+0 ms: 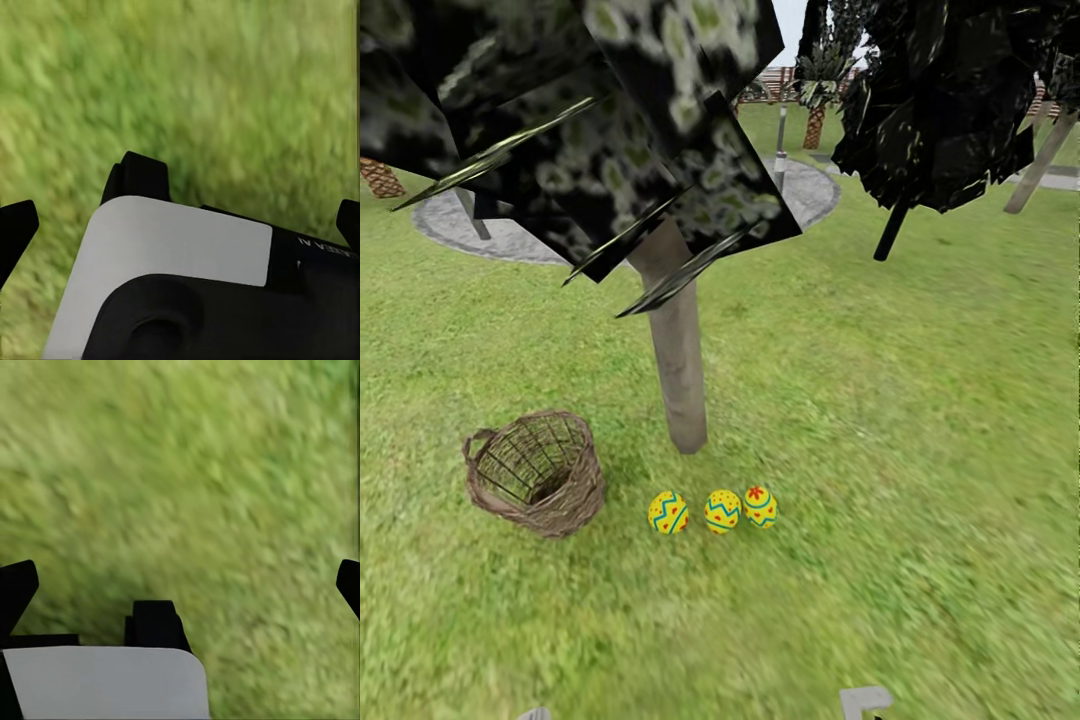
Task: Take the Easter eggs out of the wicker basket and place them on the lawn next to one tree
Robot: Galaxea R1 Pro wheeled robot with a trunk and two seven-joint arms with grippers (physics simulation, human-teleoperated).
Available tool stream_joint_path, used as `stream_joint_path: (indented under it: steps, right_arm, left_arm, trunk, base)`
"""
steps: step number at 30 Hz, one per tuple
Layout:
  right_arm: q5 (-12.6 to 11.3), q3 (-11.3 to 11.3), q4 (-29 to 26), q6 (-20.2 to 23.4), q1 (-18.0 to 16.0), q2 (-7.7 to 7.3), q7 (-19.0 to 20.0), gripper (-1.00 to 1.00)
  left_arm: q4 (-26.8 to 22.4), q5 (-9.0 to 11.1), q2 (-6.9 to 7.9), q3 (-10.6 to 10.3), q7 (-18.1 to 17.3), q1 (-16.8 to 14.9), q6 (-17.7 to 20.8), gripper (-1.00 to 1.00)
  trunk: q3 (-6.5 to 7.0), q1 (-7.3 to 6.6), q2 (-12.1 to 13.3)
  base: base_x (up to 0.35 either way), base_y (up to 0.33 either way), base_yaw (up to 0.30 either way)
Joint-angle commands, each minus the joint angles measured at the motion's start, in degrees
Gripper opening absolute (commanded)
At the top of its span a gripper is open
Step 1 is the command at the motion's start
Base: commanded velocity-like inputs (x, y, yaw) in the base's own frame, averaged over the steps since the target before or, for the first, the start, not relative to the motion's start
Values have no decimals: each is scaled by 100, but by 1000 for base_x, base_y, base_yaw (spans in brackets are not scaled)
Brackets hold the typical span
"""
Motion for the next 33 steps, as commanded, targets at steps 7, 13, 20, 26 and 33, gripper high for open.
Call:
stream_joint_path:
  steps: [7, 13, 20, 26, 33]
  right_arm:
    - [-86, 46, 7, -19, -3, 1, -19, 100]
    - [-595, 47, 7, 2, -3, -25, -24, 100]
    - [-686, 47, 7, -10, -3, -23, -59, 100]
    - [-679, 47, 7, -27, 48, -10, -59, 100]
    - [-669, 55, 7, -27, 84, 9, -59, 100]
  left_arm:
    - [-8, 56, 3, -46, -5, 0, 32, 100]
    - [-8, 65, 3, -46, -5, 0, 32, 100]
    - [-8, 74, 5, -46, -5, 0, 32, 100]
    - [-8, 74, 3, -46, 1, 0, 32, 100]
    - [-5, 65, -5, -49, 3, 0, 23, 100]
  trunk:
    - [188, -155, 280]
    - [349, -286, 521]
    - [536, -440, 802]
    - [696, -572, 1042]
    - [882, -726, 1323]
  base:
    - [0, 0, -128]
    - [0, 0, -155]
    - [0, 0, -169]
    - [0, 0, -176]
    - [0, 0, -168]
